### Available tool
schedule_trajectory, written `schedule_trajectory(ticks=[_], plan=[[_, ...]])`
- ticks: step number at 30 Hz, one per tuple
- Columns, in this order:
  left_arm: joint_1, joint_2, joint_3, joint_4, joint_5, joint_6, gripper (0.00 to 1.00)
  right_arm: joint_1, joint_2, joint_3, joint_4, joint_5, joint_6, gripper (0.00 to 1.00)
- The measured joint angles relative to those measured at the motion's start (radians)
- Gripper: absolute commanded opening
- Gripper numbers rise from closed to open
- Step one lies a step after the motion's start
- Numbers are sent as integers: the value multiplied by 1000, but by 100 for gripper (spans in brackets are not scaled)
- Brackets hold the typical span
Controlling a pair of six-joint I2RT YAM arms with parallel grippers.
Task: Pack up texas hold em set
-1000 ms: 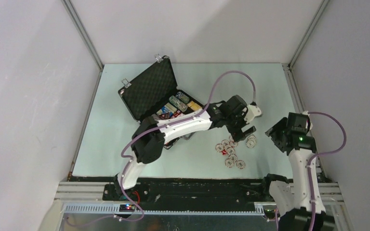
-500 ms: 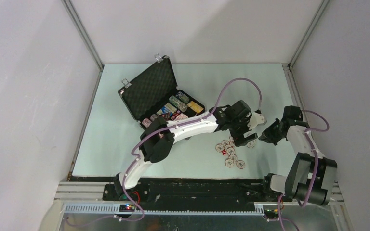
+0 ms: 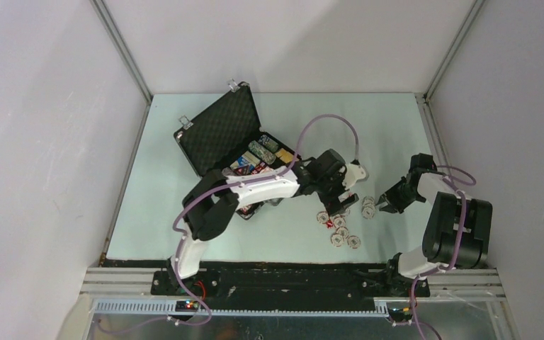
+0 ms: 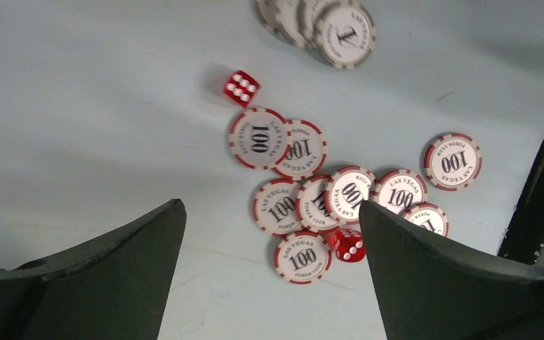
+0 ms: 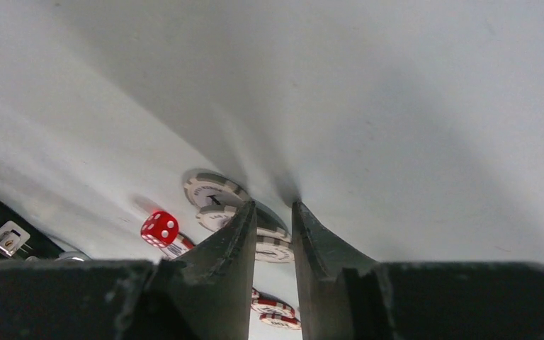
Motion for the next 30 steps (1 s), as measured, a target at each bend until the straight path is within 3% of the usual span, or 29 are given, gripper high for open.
schedule_trajectory(ticks=[7,15,18,19,21,30], plan=[[46,-134,-66,71,-15,-18,100,69,25,27,6,15,3,28],[73,-134,-64,60,-25,-17,100,106,13,27,-6,33,24,31],[59,-98,-15,36,-33,-15,100,76,-8,27,-29,60,14,39],[49,-78,14,21,-34,-14,100,66,-19,27,-39,66,10,51],[30,-48,59,6,-33,-8,100,48,-53,27,-63,84,-7,60],[-21,133,360,-192,135,64,100,16,-261,-7,-158,98,-44,62]])
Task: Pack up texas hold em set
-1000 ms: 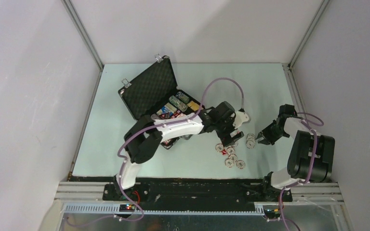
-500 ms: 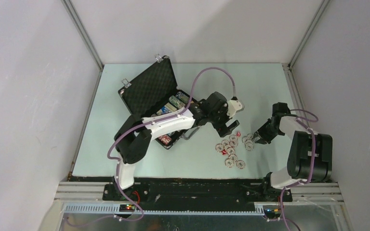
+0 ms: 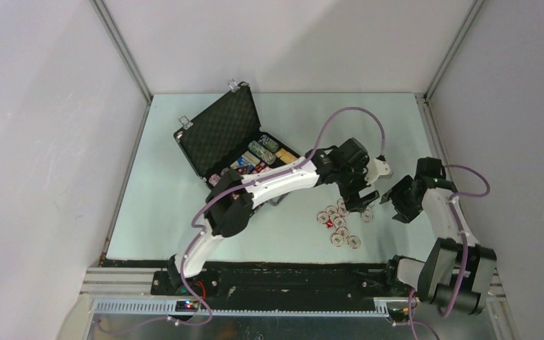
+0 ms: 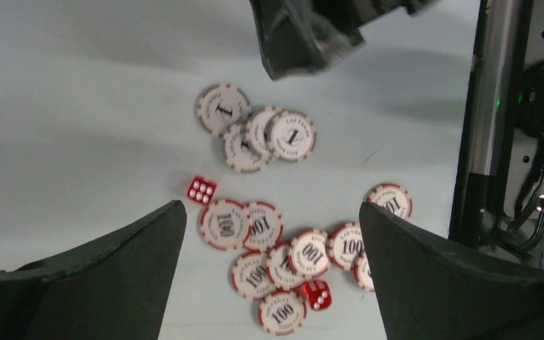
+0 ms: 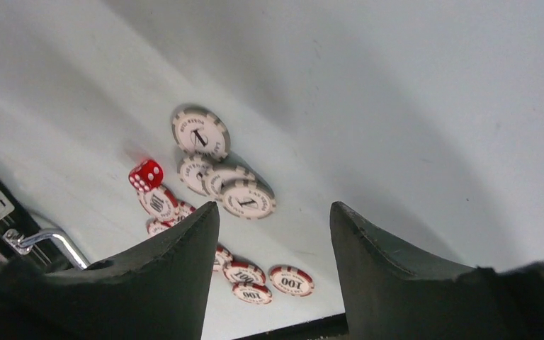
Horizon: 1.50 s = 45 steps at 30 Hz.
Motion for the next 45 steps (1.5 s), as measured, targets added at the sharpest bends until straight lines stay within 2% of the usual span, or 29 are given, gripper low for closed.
schedule_trajectory(ticks=[4,8,14,17,22,25,29,33,41,45], plan=[[0,110,163,-100,48,26,100,-28,-110,-32,-37,-12,2,63],[0,217,300,-187,58,16,99,-50,-200,-36,-63,-19,4,69],[2,266,331,-241,58,-41,97,-57,-305,-92,-59,-49,4,57],[3,268,331,-238,64,-73,97,-57,-335,-143,-60,-72,13,58],[11,266,321,-191,84,-119,97,-57,-326,-187,-47,-83,29,73],[21,211,193,-96,80,-142,98,-57,-257,-179,-12,-83,20,75],[36,102,-13,0,26,-179,96,-26,-114,-111,10,-42,-8,62],[55,-4,-156,113,-25,-253,95,42,13,-8,43,22,-21,52],[146,-390,-602,394,-95,-442,96,100,174,110,109,96,-56,49],[192,-582,-783,481,-141,-492,96,145,274,151,117,141,-70,49]])
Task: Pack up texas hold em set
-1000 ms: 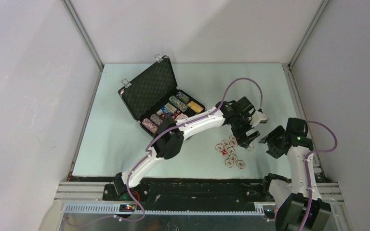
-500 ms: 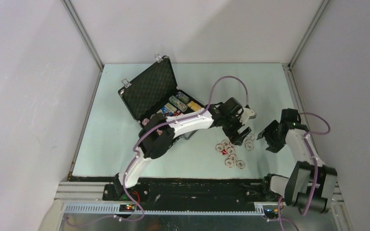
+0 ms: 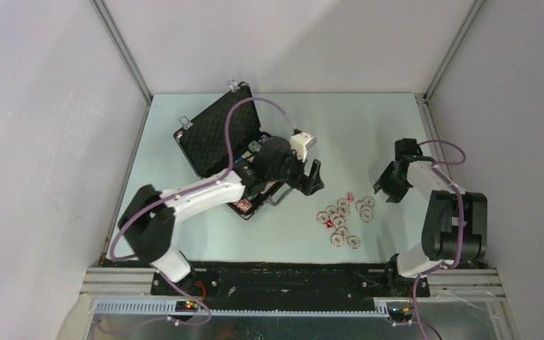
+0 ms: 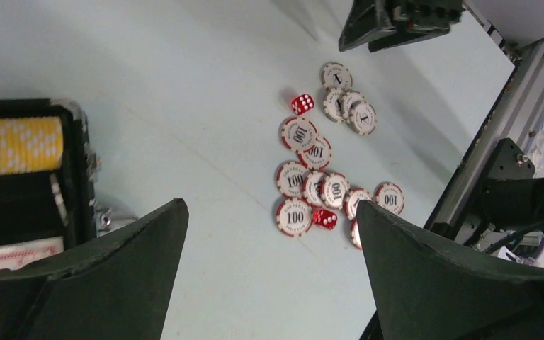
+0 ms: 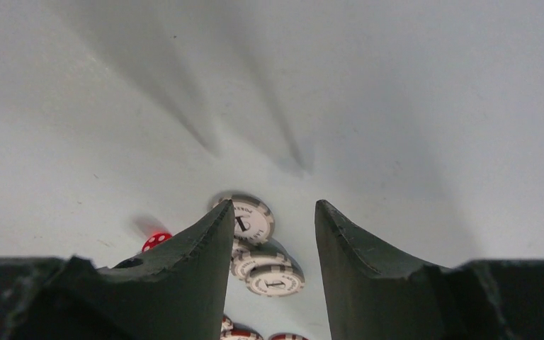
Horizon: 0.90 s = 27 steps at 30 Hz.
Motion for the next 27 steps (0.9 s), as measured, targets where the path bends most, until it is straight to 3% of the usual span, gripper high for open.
schedule_trajectory(ticks=[7,19,27], plan=[[21,-161,-168,27,-49,-26,97,89,109,30,-1,31,-5,47],[45,-311,-321,-8,-143,-16,97,278,80,-4,9,-23,82,47],[47,-410,-482,84,-223,-1,99,288,23,-11,-34,18,99,69]])
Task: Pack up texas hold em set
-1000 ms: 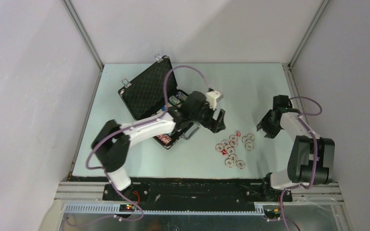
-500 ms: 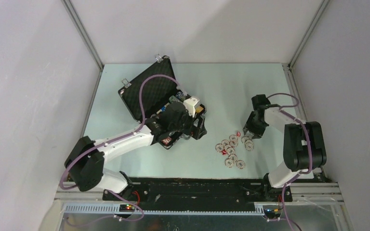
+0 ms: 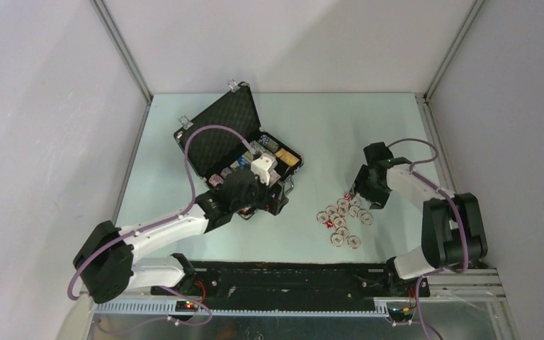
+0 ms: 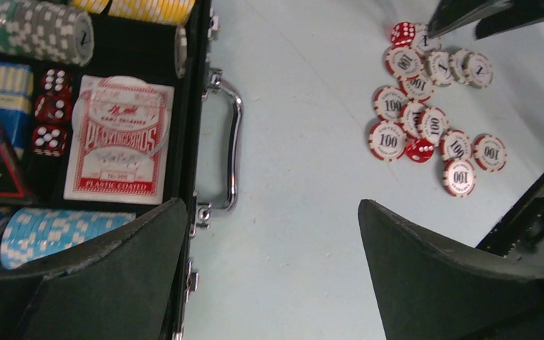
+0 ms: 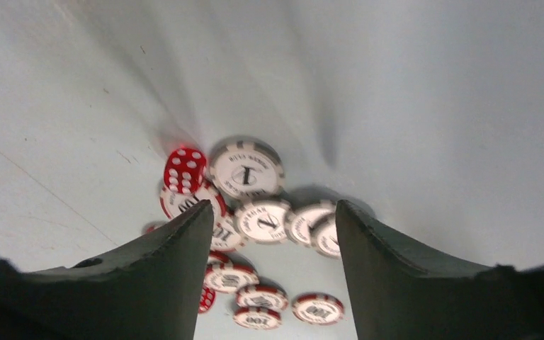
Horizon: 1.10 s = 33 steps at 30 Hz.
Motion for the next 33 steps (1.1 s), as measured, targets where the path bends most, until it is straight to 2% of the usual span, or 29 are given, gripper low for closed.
schedule_trajectory(ticks=[2,3,5,12,25,33], plan=[[0,-28,-39,25,-16,2,99,1,-49,0,-30,33,-9,80],[0,-42,-57,42,-22,2,99,2,-78,0,-47,51,-10,93],[0,-60,-79,70,-29,2,99,5,-136,0,-78,83,-7,99],[0,-78,-98,145,-39,2,99,4,-275,-68,-144,129,24,100],[0,-78,-98,174,-36,2,100,29,-148,-103,-132,124,159,99],[0,-79,-98,174,-35,2,100,38,-85,-103,-67,116,176,82]])
